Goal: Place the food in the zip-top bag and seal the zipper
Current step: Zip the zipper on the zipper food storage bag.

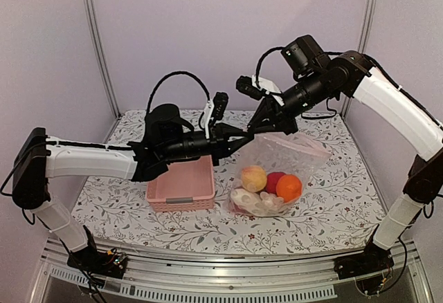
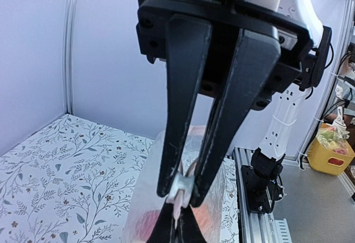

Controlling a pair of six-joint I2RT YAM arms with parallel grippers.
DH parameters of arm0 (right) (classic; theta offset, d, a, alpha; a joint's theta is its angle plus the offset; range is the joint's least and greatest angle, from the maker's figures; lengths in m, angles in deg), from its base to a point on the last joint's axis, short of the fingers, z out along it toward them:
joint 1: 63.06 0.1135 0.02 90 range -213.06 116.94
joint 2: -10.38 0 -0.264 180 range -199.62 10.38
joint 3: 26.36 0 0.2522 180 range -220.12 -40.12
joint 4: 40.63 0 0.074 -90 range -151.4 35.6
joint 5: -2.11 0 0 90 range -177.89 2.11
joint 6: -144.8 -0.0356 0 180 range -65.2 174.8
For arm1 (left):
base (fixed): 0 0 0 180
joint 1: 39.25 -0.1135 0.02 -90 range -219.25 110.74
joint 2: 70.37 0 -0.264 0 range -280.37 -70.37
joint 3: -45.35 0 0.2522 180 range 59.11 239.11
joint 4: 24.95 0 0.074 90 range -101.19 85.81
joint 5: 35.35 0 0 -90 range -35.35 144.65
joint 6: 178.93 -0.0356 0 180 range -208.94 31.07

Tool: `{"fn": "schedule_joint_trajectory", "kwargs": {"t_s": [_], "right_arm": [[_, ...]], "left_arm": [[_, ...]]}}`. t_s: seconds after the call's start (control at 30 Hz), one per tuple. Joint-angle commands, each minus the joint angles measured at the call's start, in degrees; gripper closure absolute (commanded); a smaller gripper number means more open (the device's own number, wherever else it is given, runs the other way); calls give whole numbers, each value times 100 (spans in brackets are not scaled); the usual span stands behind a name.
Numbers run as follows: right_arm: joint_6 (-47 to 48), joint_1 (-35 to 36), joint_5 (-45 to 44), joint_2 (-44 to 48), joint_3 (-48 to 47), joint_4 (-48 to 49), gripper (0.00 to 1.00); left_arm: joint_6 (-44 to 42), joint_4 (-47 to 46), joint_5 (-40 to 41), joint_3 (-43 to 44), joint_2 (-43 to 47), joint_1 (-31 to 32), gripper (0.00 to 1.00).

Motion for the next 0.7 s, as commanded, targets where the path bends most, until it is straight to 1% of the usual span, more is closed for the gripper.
{"fn": "schedule_joint_trajectory", "kwargs": {"t_s": [0.0,0.2,0.67], "right_arm": [[-24,32,-235,-31,-75,-182,94],[54,-8,-704,127,256,-306,95],[137,-673,-812,883,1175,-466,94]], "left_arm": [[42,-122,89,8,20,-53,100],[-30,-172,370,-177,245,-71,100],[-14,-236,546,-408,393,-173,100]]}}
